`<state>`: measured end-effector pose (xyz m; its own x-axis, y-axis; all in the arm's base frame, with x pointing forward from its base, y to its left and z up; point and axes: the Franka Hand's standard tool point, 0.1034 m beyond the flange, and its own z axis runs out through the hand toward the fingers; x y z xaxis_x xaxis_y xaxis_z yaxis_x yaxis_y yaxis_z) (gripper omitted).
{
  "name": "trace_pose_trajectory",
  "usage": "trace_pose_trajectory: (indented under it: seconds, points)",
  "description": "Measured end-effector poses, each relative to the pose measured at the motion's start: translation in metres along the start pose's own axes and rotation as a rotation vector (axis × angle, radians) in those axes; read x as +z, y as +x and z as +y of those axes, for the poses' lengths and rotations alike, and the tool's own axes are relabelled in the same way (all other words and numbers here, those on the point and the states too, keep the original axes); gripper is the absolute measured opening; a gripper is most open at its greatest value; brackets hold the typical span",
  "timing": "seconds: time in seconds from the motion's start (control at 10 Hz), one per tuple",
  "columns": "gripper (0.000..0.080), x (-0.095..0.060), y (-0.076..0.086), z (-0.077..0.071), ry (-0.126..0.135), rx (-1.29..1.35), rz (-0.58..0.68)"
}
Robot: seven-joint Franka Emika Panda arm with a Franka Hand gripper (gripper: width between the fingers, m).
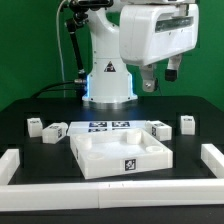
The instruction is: Assemble square table
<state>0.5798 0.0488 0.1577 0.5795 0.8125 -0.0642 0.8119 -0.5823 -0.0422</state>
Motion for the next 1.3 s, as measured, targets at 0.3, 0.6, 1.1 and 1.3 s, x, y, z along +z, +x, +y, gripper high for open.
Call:
trace_pose_trajectory:
  seconds: [0.3,0.6,1.1,1.3]
  points:
    - [0.0650,0.000,0.000,0.000,0.000,0.000,0.000]
    - [0.0650,0.001,-0.001,0.000,0.001,-0.028,0.000]
    - [0.0650,0.030,-0.067,-0.013,-0.006,-0.463,0.008]
    - [0.0650,0.031,-0.068,-0.012,-0.003,-0.560,0.004]
